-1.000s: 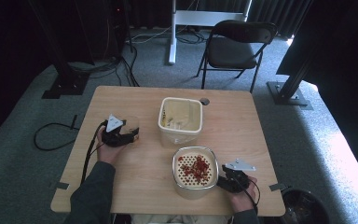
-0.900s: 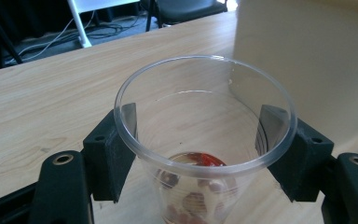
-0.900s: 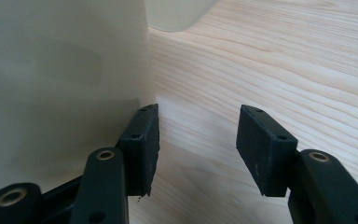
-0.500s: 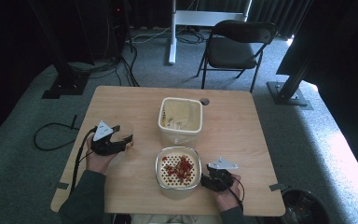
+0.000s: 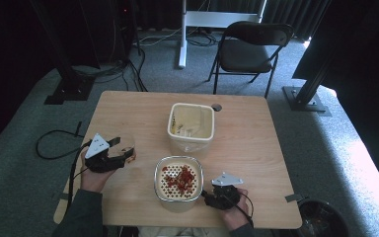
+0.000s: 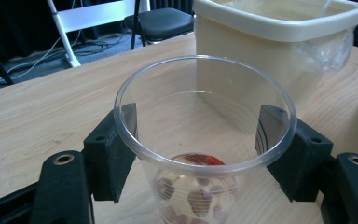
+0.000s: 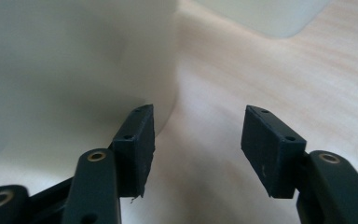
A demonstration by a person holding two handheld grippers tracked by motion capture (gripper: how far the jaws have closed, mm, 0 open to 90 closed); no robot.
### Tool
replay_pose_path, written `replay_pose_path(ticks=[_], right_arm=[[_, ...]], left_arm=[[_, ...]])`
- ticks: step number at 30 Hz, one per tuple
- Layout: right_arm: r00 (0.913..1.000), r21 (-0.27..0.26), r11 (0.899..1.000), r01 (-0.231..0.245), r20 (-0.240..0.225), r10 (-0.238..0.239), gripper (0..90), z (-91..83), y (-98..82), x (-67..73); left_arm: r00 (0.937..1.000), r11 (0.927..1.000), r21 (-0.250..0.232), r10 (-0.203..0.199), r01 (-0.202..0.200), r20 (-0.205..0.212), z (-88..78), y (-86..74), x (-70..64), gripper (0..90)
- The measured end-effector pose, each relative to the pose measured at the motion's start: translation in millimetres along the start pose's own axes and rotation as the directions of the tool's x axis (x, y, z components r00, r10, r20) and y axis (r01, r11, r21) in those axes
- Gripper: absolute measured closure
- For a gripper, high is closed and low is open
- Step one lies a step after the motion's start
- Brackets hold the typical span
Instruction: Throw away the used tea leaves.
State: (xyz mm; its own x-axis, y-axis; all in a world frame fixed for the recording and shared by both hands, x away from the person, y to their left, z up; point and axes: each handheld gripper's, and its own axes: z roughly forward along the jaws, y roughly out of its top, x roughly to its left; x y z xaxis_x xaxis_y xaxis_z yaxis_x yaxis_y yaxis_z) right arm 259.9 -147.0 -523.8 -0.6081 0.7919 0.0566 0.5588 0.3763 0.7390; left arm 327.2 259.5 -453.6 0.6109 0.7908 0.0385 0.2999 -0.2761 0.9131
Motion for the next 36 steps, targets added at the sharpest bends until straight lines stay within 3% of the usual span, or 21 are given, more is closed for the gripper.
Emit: replay_pose_path(ticks=[5, 8, 15, 28, 36], right_arm=[[0.997, 0.007, 0.998, 0.062, -0.046, -0.061, 39.3, -14.9, -7.8, 13.8], [0.9954, 0.005, 0.996, 0.087, -0.041, -0.087, 39.5, -19.2, -7.5, 19.6], [0.9944, 0.001, 0.997, 0.083, -0.065, -0.083, 39.9, -11.5, -1.8, 25.6], [0.9954, -0.028, 0.998, 0.054, -0.078, -0.056, 39.7, 19.2, 17.7, 30.1], [0.9966, -0.022, 0.997, 0.074, -0.033, -0.075, 39.1, 23.3, 18.4, 18.8]], left_arm=[[0.9999, 0.9999, 0.004, 0.012, -0.012, -0.001, -10.1, -0.5, -6.6, 31.0], [0.9999, 0.9999, 0.003, 0.012, -0.012, 0.001, -13.7, -1.4, -8.1, 31.0], [0.9999, 0.9999, 0.01, 0.01, -0.01, 0.002, -15.9, -3.3, -8.6, 31.0], [0.9996, 0.9997, 0.011, 0.023, -0.023, -0.014, -16.3, -2.2, -9.9, 31.1], [0.9982, 0.9985, 0.004, 0.055, -0.055, -0.026, -20.2, 5.9, -16.1, 31.5]])
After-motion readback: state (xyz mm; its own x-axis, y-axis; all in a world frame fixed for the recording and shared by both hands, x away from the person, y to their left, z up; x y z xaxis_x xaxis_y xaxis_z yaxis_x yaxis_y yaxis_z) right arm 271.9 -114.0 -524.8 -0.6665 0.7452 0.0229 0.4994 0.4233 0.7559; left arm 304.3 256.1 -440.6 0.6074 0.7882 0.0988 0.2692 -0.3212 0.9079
